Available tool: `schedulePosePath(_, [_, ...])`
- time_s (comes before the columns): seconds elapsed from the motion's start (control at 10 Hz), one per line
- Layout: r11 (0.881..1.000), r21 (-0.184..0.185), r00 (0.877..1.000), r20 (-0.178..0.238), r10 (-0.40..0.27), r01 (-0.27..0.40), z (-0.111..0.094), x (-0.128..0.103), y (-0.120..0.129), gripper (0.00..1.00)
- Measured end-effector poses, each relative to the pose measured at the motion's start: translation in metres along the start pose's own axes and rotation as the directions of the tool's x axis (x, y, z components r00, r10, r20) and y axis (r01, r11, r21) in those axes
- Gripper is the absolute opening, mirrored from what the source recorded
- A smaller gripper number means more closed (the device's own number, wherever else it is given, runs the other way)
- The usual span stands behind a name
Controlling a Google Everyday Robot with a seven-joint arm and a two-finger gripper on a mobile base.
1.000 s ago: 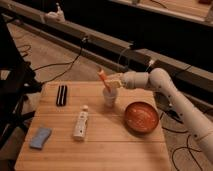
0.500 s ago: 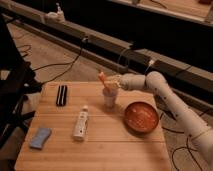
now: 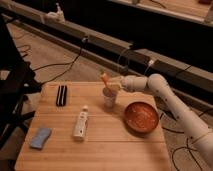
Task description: Place the pepper in the ceramic cup
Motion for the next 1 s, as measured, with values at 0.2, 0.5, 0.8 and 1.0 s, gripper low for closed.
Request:
schedulePosePath(0.2, [1.0, 0.008, 1.0, 0.012, 0.006, -0.006, -0.005, -0.002, -0.003, 0.8])
schedulePosePath(0.5, [1.0, 0.018, 1.0, 0.03, 0.008, -0.009, -0.013, -0.007, -0.006, 0.8])
schedulePosePath(0.8, [1.0, 0.026, 0.999, 0.05, -0.007, 0.006, -0.021, -0.02, -0.008, 0.8])
schedulePosePath(1.0, [1.0, 0.023, 0.999, 0.05, -0.008, 0.007, -0.019, -0.021, -0.007, 0.8])
